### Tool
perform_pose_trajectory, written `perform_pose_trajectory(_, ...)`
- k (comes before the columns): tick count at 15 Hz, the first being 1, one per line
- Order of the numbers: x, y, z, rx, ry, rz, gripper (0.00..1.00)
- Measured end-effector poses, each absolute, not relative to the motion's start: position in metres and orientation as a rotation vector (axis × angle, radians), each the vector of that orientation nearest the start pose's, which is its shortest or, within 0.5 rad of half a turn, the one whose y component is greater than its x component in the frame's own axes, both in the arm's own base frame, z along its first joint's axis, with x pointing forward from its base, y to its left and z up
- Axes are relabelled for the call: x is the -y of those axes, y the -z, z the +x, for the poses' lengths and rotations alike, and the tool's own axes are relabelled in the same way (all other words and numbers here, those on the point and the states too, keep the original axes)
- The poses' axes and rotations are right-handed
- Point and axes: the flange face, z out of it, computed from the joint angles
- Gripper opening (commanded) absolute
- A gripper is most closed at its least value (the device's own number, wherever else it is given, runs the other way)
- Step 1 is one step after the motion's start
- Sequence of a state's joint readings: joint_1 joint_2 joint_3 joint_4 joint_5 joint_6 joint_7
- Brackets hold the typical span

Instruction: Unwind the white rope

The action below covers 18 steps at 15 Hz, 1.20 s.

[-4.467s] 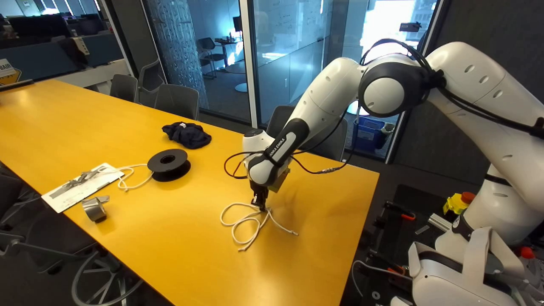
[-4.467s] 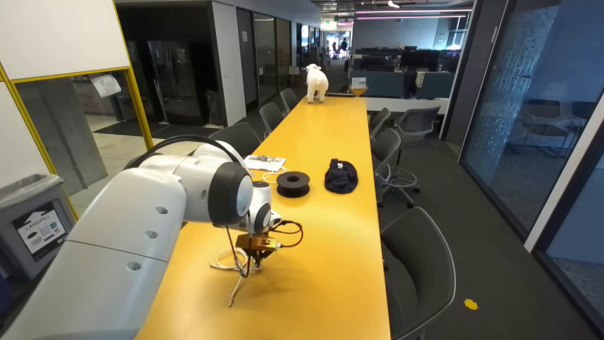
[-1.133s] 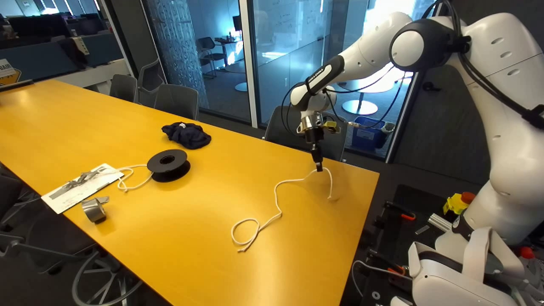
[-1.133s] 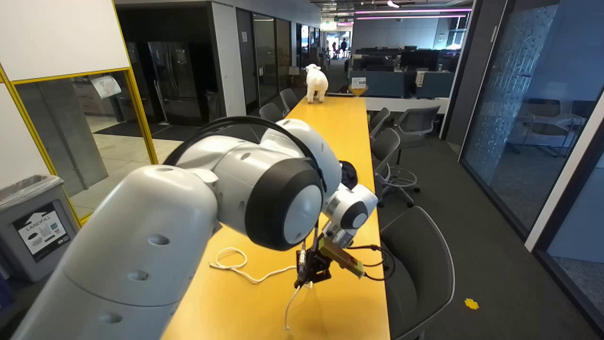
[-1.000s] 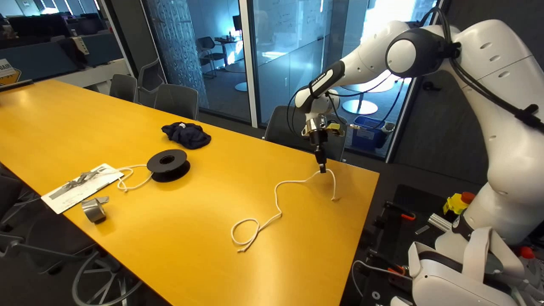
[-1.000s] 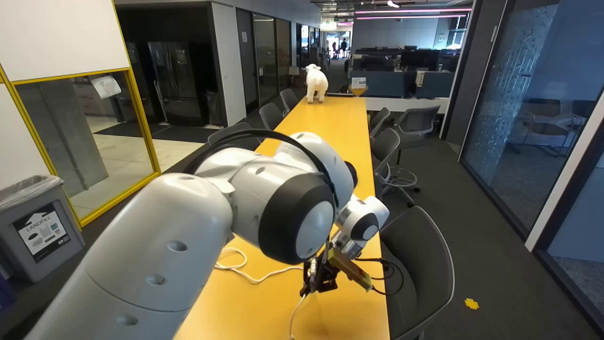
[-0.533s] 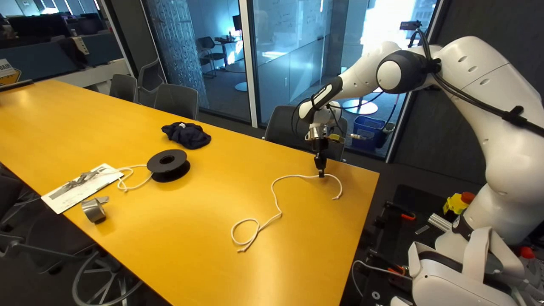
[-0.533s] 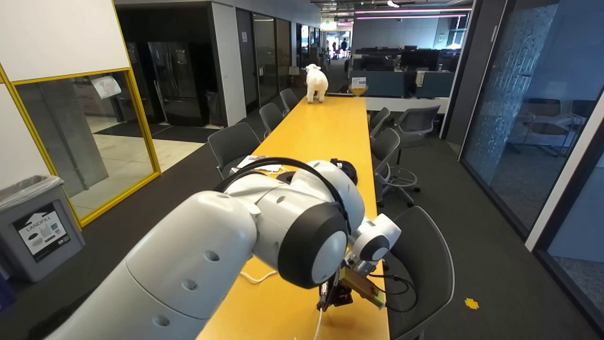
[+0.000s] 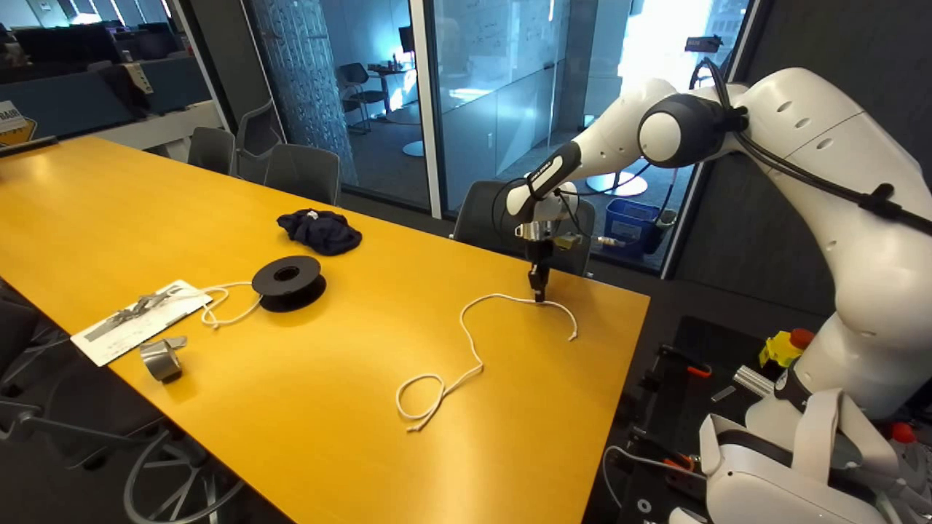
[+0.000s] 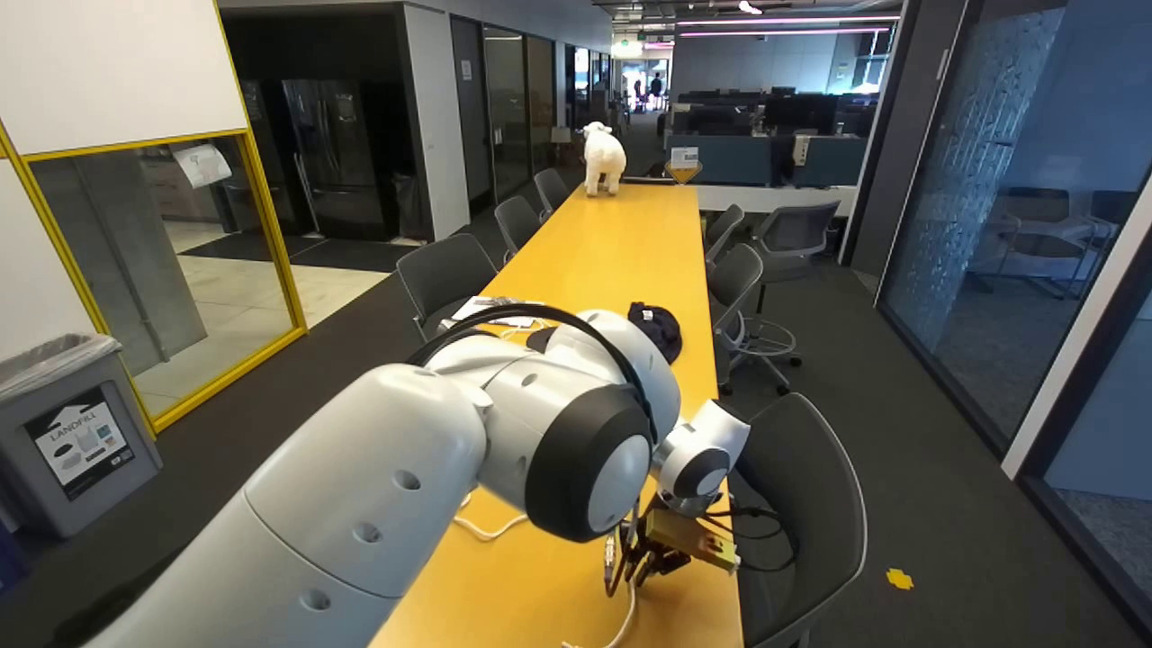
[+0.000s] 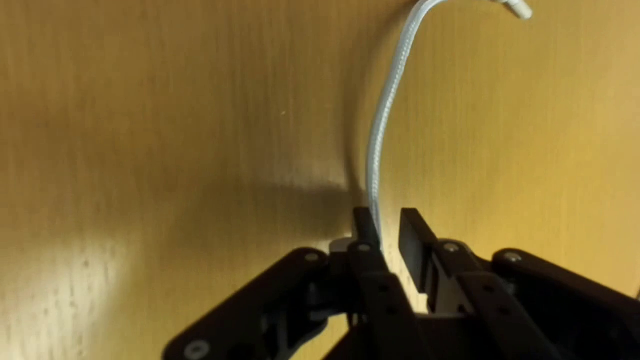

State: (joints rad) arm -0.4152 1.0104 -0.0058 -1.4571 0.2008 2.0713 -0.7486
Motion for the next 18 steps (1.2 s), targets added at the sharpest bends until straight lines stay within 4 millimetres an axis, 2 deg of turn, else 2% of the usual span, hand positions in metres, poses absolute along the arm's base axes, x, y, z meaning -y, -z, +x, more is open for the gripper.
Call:
perform_pose_trajectory(4,0.259,-0.057,0.619,0.275,-0.246,-2.888,0.81)
perform_pose_trajectory(6,0.250,-0.065,0.626,0.293,-0.189,-2.937,0.96)
perform_pose_trajectory(8,0.232,-0.073,0.630,0.326,-0.154,-2.960,1.00)
perform_pose_trajectory(11,0.186,-0.081,0.632,0.419,-0.148,-2.957,1.00)
perform_pose_trajectory(15,0.111,-0.087,0.625,0.538,-0.178,-2.902,1.00)
perform_pose_trajectory(18,0.055,-0.090,0.618,0.564,-0.208,-2.871,1.00)
